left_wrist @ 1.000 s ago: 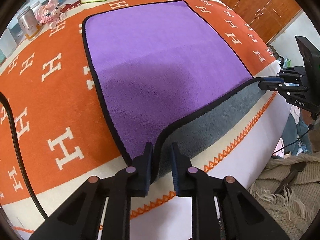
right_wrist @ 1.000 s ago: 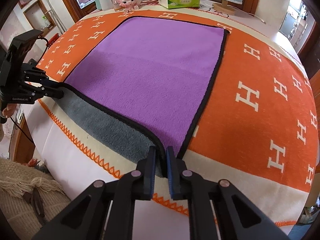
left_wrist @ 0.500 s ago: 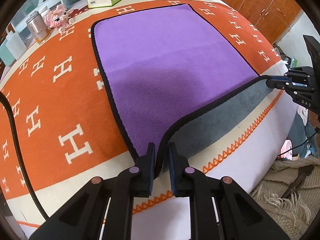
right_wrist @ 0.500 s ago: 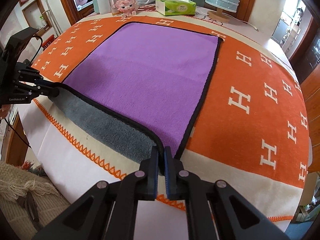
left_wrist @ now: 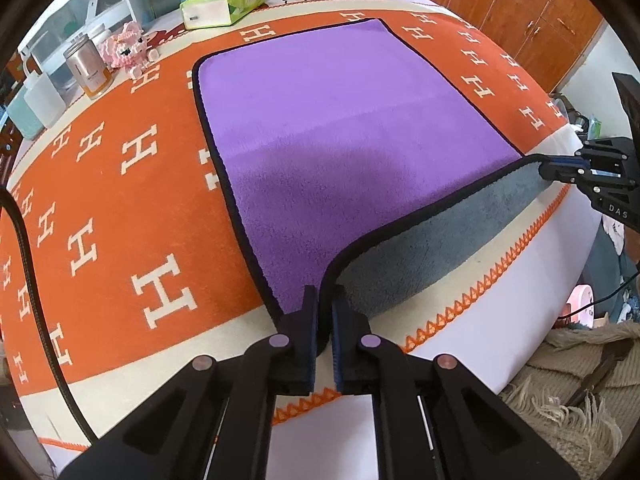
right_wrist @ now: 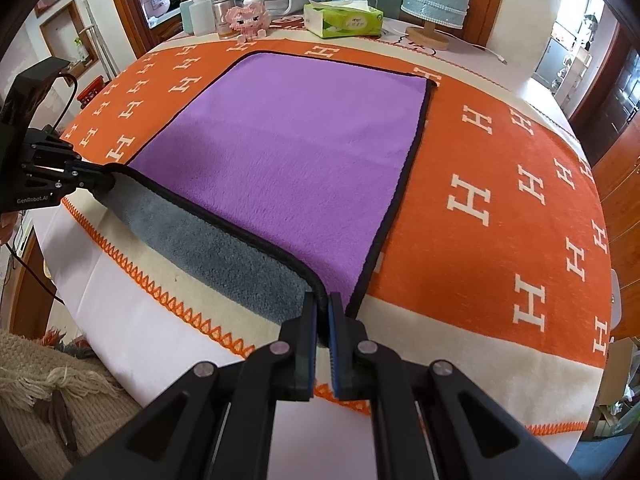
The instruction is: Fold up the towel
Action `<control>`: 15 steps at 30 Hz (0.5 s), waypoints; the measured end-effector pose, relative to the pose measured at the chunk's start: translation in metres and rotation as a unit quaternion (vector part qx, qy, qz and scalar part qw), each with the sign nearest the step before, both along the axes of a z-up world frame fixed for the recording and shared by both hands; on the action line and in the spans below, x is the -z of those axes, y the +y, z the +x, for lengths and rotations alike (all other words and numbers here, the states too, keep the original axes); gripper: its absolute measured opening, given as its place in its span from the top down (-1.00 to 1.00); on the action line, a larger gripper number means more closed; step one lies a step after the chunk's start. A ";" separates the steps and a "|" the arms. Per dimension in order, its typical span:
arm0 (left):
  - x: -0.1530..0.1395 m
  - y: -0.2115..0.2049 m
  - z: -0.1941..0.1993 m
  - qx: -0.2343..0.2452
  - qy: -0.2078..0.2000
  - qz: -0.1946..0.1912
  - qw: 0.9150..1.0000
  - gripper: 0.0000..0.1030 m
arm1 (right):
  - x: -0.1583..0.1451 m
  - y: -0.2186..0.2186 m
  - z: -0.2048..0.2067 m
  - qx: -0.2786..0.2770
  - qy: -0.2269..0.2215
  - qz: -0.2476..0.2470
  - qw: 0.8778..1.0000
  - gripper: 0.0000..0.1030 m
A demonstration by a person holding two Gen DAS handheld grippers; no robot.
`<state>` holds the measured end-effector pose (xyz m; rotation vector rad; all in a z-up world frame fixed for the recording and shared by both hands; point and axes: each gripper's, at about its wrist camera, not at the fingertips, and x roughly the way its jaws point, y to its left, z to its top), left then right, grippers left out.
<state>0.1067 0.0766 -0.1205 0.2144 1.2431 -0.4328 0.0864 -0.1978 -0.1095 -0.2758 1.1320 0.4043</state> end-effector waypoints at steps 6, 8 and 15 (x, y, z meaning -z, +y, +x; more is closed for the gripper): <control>-0.009 -0.003 0.001 -0.003 -0.018 0.005 1.000 0.94 | -0.007 0.000 0.003 0.012 -0.011 0.001 1.000 0.91; -0.016 -0.004 0.006 -0.006 -0.028 0.011 1.000 0.94 | -0.012 0.000 0.006 0.019 -0.017 0.003 1.000 0.91; -0.037 -0.004 0.045 -0.045 -0.063 0.025 0.997 0.94 | -0.036 0.002 0.034 0.054 -0.053 0.006 0.997 0.92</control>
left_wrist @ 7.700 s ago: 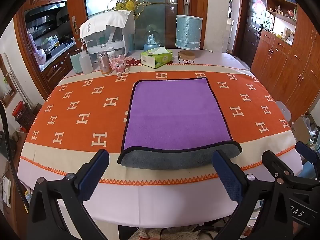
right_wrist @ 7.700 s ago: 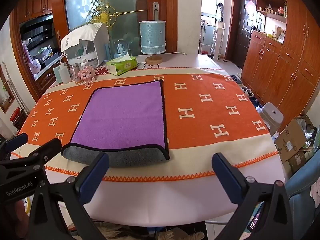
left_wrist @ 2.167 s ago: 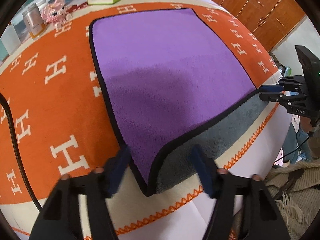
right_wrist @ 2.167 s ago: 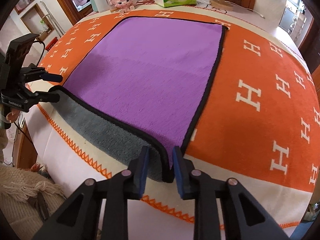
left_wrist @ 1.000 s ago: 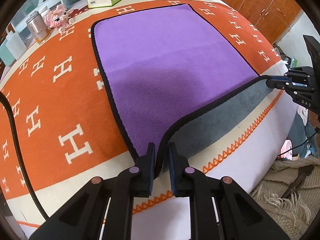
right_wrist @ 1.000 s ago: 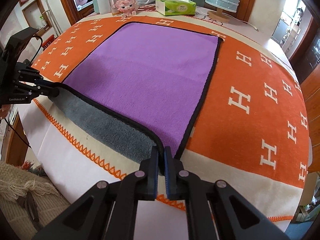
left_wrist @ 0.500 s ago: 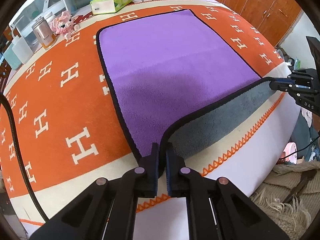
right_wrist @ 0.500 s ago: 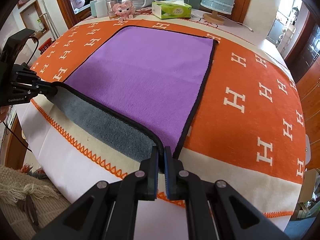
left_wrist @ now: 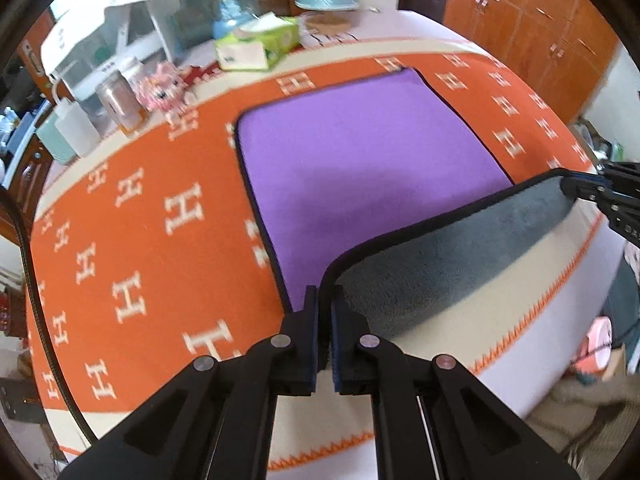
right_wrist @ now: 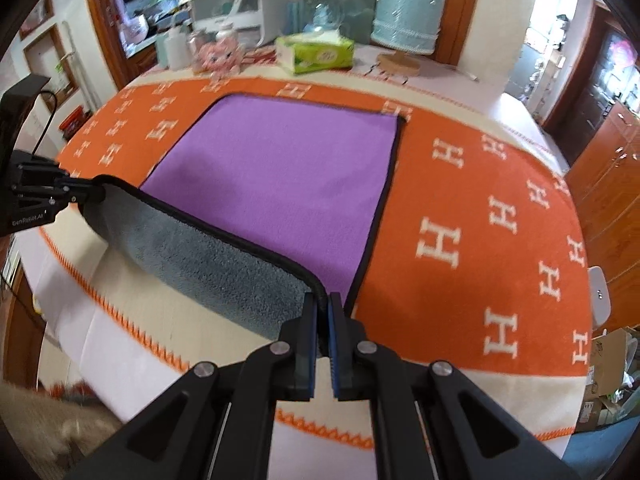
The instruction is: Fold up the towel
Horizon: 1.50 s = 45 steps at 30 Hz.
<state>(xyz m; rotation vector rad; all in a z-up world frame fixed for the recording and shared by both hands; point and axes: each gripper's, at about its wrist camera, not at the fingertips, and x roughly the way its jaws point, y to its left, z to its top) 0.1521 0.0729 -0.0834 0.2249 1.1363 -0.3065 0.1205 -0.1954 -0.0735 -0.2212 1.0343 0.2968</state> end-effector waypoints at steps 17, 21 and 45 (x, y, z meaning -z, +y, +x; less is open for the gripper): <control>-0.024 -0.013 0.123 -0.090 -0.098 0.054 0.990 0.94 | -0.033 0.017 0.137 0.087 -0.063 -0.024 0.994 0.92; -0.007 -0.017 0.147 -0.106 -0.096 0.063 0.988 0.94 | -0.023 0.017 0.166 0.104 -0.056 -0.018 0.993 0.91; 0.060 -0.025 0.208 -0.147 -0.040 0.095 0.984 0.84 | 0.054 0.030 0.235 0.115 0.002 -0.077 0.990 0.88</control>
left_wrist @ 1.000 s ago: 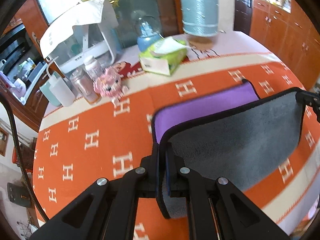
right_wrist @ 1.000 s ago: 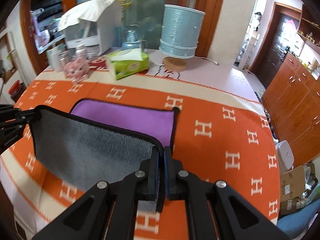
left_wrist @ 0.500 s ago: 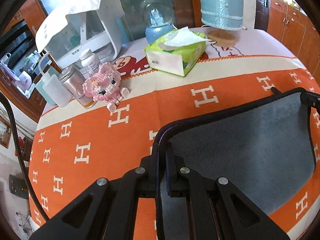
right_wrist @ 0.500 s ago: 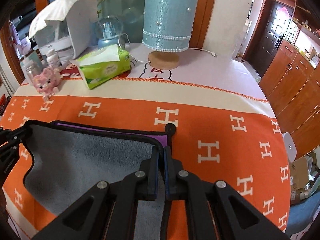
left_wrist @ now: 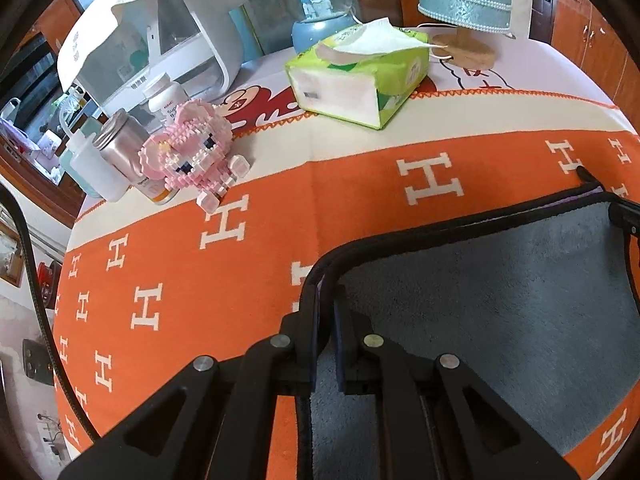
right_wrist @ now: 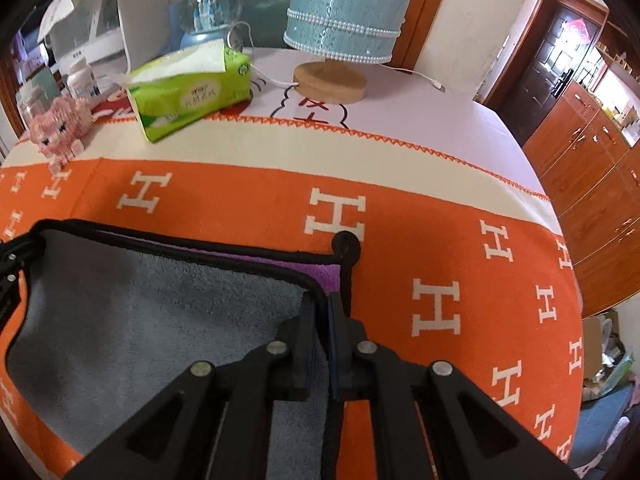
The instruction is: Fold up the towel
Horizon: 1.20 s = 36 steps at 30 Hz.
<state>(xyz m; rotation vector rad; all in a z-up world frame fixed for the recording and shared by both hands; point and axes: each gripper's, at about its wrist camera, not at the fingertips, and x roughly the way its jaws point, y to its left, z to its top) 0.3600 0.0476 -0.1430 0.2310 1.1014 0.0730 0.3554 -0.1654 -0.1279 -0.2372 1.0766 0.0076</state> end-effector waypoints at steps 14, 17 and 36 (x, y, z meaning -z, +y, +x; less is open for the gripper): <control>-0.026 0.008 -0.013 -0.019 -0.023 -0.040 0.999 -0.60 | -0.025 -0.013 -0.014 0.023 -0.012 0.036 0.999 0.41; -0.041 0.006 -0.024 -0.018 -0.035 -0.051 0.998 -0.66 | -0.036 -0.011 -0.024 0.022 -0.014 0.046 0.999 0.41; -0.122 -0.009 -0.129 -0.012 -0.086 -0.103 0.991 -0.70 | -0.089 0.001 -0.113 0.020 -0.028 0.092 0.995 0.39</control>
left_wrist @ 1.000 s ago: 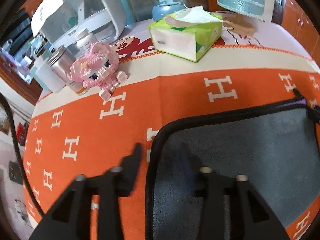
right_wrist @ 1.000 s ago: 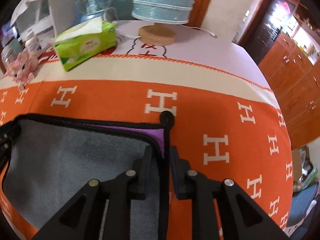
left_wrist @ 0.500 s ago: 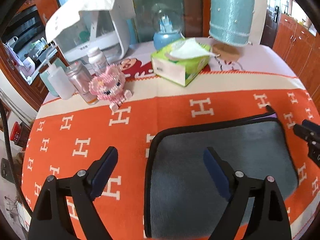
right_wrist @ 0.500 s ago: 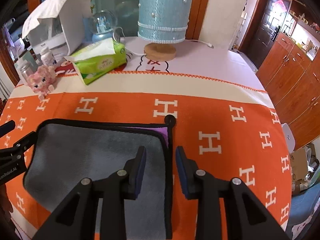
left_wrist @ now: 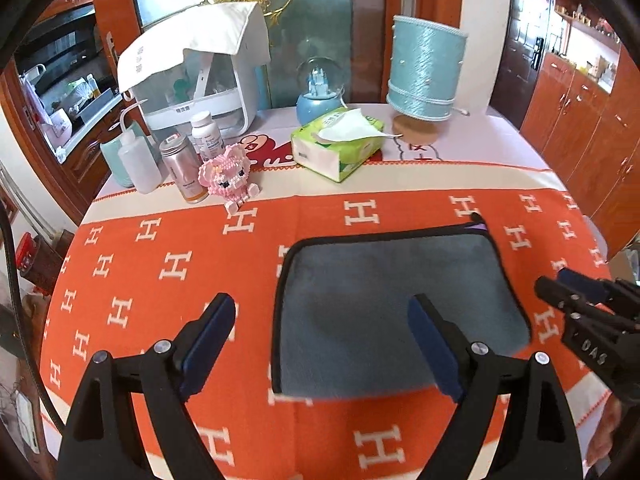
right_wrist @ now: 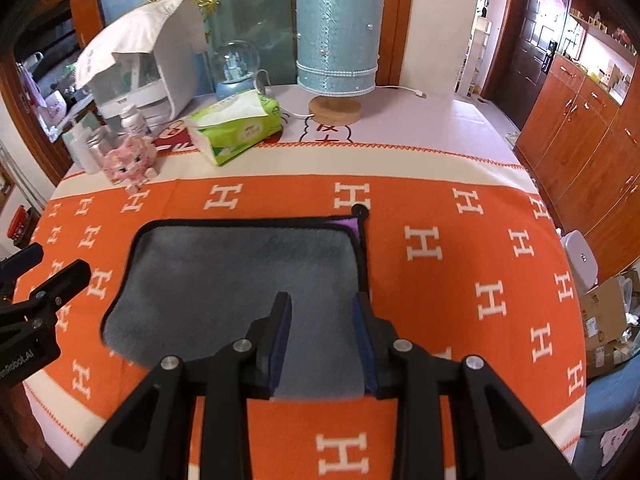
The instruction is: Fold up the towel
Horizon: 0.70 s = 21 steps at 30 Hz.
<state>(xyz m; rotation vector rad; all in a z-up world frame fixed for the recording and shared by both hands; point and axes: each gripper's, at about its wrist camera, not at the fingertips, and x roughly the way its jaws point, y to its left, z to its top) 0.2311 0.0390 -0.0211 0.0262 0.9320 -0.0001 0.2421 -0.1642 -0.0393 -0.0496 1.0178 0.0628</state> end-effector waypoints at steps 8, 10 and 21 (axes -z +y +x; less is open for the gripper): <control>-0.015 -0.013 -0.047 0.004 -0.012 0.001 1.000 -0.70 | -0.021 -0.003 -0.046 0.003 -0.020 0.005 1.000 0.39; -0.018 -0.015 -0.058 0.007 -0.016 -0.001 1.000 -0.70 | -0.026 -0.003 -0.056 0.003 -0.025 0.001 1.000 0.38; -0.035 -0.026 -0.124 0.005 -0.026 -0.002 1.000 -0.71 | -0.042 -0.003 -0.116 -0.011 -0.037 0.006 0.999 0.38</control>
